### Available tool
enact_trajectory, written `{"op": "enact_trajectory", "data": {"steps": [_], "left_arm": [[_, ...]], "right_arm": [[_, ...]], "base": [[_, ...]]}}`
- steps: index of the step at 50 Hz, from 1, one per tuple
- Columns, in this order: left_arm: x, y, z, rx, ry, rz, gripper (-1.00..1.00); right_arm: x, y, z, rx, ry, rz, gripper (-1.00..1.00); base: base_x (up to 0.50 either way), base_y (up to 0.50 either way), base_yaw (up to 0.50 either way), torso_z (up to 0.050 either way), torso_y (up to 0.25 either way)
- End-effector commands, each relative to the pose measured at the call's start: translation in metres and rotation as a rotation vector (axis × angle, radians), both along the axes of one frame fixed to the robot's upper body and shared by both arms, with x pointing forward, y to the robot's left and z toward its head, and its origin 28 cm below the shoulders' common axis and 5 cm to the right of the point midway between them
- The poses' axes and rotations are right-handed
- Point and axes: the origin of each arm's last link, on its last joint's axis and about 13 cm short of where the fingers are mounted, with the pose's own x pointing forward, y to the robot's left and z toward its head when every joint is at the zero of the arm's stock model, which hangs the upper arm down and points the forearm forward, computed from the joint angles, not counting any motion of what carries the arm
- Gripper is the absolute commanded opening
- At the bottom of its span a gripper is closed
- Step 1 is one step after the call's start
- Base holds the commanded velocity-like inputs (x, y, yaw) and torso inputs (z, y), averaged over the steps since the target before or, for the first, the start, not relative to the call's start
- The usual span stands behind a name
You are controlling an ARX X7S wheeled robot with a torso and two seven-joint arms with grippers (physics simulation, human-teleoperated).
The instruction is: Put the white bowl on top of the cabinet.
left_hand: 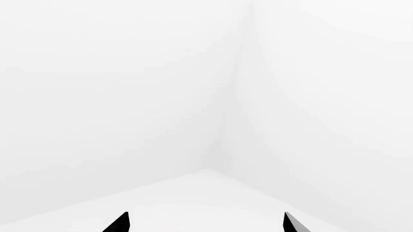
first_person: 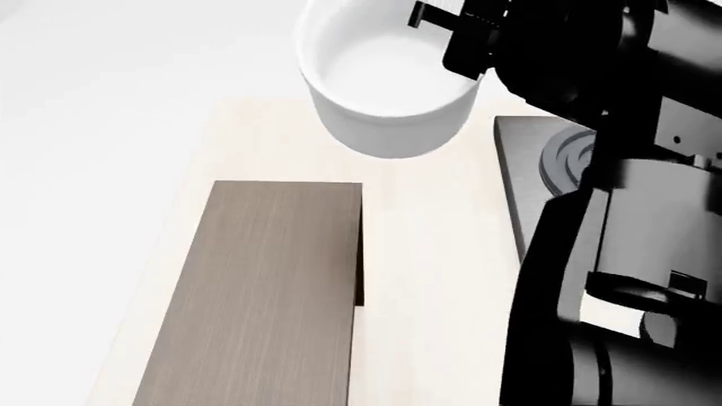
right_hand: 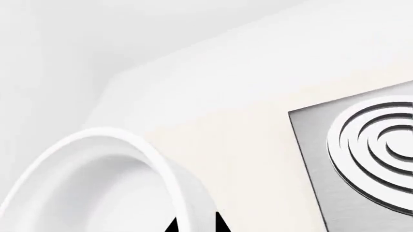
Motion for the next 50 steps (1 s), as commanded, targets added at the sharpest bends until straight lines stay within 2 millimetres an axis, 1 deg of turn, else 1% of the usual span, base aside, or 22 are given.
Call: {"op": "enact_trajectory", "data": {"steps": [1, 6, 11, 18, 23, 30, 39, 50], "left_arm": [[0.000, 0.000, 0.001, 0.000, -0.001, -0.001, 1.00], [0.000, 0.000, 0.000, 0.001, 0.001, -0.001, 1.00], [0.000, 0.000, 0.000, 0.001, 0.001, -0.001, 1.00], [0.000, 0.000, 0.000, 0.000, 0.002, -0.001, 1.00], [0.000, 0.000, 0.000, 0.000, 0.002, -0.001, 1.00], [0.000, 0.000, 0.000, 0.001, 0.003, 0.000, 1.00], [0.000, -0.001, 0.000, 0.001, 0.003, -0.001, 1.00], [0.001, -0.001, -0.001, 0.002, 0.006, -0.001, 1.00]], "right_arm": [[-0.013, 0.011, 0.002, 0.047, -0.038, 0.107, -1.00], [-0.019, 0.016, -0.007, 0.034, -0.028, 0.148, -1.00], [-0.026, 0.019, -0.011, 0.032, -0.023, 0.184, -1.00], [-0.035, 0.023, -0.014, 0.032, -0.024, 0.247, -1.00], [-0.039, 0.024, -0.013, 0.030, -0.028, 0.271, -1.00], [-0.045, 0.025, -0.018, 0.024, -0.021, 0.299, -1.00], [-0.067, 0.038, -0.023, -0.028, -0.037, 0.358, -1.00], [-0.073, 0.044, -0.028, -0.039, -0.026, 0.415, -1.00]], "base": [[0.00, 0.00, 0.00, 0.000, 0.000], [0.00, 0.00, 0.00, 0.000, 0.002], [0.00, 0.00, 0.00, 0.000, 0.000], [0.00, 0.00, 0.00, 0.000, 0.001], [0.00, 0.00, 0.00, 0.002, 0.002], [0.00, 0.00, 0.00, 0.000, 0.000], [0.00, 0.00, 0.00, 0.000, 0.001], [0.00, 0.00, 0.00, 0.001, 0.001]]}}
